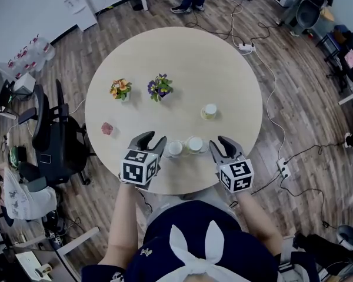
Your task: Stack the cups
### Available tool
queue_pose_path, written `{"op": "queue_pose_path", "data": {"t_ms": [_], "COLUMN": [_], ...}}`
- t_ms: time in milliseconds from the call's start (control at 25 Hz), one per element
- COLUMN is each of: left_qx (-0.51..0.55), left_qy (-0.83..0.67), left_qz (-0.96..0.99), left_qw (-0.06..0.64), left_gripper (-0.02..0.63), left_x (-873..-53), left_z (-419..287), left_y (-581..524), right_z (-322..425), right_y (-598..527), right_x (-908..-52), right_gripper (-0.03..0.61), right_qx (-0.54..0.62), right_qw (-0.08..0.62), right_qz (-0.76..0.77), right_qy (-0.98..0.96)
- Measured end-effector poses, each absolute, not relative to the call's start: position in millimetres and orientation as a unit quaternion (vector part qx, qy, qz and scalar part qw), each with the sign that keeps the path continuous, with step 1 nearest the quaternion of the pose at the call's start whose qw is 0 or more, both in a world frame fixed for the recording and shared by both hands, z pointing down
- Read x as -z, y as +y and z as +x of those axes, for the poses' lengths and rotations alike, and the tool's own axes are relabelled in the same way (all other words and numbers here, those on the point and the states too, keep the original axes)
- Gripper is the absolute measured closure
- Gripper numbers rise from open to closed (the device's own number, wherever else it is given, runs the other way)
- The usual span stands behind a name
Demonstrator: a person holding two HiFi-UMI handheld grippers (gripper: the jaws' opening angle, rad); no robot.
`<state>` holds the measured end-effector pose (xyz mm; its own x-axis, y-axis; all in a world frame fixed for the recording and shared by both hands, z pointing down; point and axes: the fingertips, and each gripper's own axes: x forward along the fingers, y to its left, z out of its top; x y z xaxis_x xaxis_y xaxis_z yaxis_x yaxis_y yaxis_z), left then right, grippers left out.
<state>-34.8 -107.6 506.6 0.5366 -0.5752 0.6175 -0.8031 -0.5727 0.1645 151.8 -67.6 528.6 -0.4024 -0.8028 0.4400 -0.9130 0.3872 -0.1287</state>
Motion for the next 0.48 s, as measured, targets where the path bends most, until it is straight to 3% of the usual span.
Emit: {"op": "queue_pose_path", "data": {"t_ms": [320,480], "left_qx": [-0.209,-0.232], "left_qy": [-0.512,-0.537], "left_qz": [0.796,0.780], "left_qw": [0.245,0.223], "left_gripper": [0.566,0.584], "left_x": [-495.9,-500.6], "left_z": [-81.9,-95.6], "left_y": [-125.8,-126.2], "right_z": [167.5,174.9], "right_y": [-83.7,-94.5], "right_x": [-522.7,-520.3], "right_gripper": [0.460,0.478], "right_qx": [-0.184,-0.177], "right_qw": [0.150,0.151], "right_qz": [0.530,0.535], "right_qy": [-0.814,-0.812]}}
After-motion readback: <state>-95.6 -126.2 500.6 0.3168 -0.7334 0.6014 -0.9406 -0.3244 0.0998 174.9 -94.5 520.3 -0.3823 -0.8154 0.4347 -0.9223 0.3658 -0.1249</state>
